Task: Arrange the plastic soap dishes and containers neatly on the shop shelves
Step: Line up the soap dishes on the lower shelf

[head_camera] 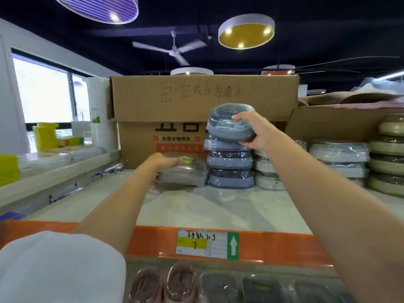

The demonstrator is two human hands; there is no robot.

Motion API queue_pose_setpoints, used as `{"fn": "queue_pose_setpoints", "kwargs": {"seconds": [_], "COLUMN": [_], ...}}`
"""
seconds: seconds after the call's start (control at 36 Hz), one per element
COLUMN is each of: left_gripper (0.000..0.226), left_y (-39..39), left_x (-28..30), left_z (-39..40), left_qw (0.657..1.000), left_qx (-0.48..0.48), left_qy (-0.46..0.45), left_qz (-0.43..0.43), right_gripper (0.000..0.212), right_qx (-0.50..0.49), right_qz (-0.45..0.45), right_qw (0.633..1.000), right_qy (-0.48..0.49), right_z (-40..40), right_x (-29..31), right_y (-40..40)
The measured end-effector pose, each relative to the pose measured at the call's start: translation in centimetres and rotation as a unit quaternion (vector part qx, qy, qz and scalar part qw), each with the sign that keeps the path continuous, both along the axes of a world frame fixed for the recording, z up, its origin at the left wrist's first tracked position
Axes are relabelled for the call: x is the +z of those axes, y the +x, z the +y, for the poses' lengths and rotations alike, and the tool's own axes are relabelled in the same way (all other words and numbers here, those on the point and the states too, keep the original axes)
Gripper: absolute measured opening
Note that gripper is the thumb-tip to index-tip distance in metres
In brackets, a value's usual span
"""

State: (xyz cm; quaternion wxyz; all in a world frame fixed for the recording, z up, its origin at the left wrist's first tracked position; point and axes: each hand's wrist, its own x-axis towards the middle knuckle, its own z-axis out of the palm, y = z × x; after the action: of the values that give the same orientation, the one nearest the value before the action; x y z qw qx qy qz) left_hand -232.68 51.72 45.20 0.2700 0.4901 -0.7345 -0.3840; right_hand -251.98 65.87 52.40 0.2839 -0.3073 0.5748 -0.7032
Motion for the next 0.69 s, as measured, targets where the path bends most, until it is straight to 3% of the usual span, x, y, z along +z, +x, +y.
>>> {"fn": "queue_pose_setpoints", "kwargs": {"seconds": [0.17,0.31,0.36,0.44,0.47,0.56,0.61,0.69], "left_gripper": [0.07,0.05,0.056,0.101,0.106,0.083,0.084,0.08], "left_y": [1.9,3.9,4.8,6.3,6.6,7.5,8.1,9.7], "left_x": [-0.2,-1.2,-1.8,-2.8,-3.1,-3.7,-3.7,-3.5], "left_z": [0.8,2.4,3.1,3.9,4.2,5.9,6.7,7.7], "left_qw": [0.995,0.984,0.978,0.971,0.967,0.953,0.945,0.929], "left_qx": [0.002,0.015,0.026,0.036,0.041,0.05,0.048,0.041], "left_qy": [0.028,0.021,0.024,0.045,0.053,0.06,0.057,0.042], "left_qz": [0.095,0.177,0.206,0.234,0.247,0.293,0.319,0.366], "right_gripper": [0.047,0.047,0.046,0.044,0.044,0.033,0.026,0.032], "right_qx": [0.042,0.07,0.072,0.081,0.085,0.095,0.1,0.099], "right_qz": [-0.014,-0.016,-0.013,-0.02,-0.022,-0.014,-0.012,-0.025], "right_qw": [0.999,0.997,0.996,0.996,0.995,0.994,0.994,0.993], "right_qy": [-0.021,-0.043,-0.048,-0.044,-0.044,-0.042,-0.043,-0.056], "right_z": [1.6,2.7,3.2,4.1,4.5,5.4,6.1,7.2], "right_x": [-1.7,-4.0,-5.0,-6.0,-6.2,-7.1,-7.4,-7.3], "right_y": [1.5,3.4,4.2,5.2,5.6,6.8,7.9,9.7]}}
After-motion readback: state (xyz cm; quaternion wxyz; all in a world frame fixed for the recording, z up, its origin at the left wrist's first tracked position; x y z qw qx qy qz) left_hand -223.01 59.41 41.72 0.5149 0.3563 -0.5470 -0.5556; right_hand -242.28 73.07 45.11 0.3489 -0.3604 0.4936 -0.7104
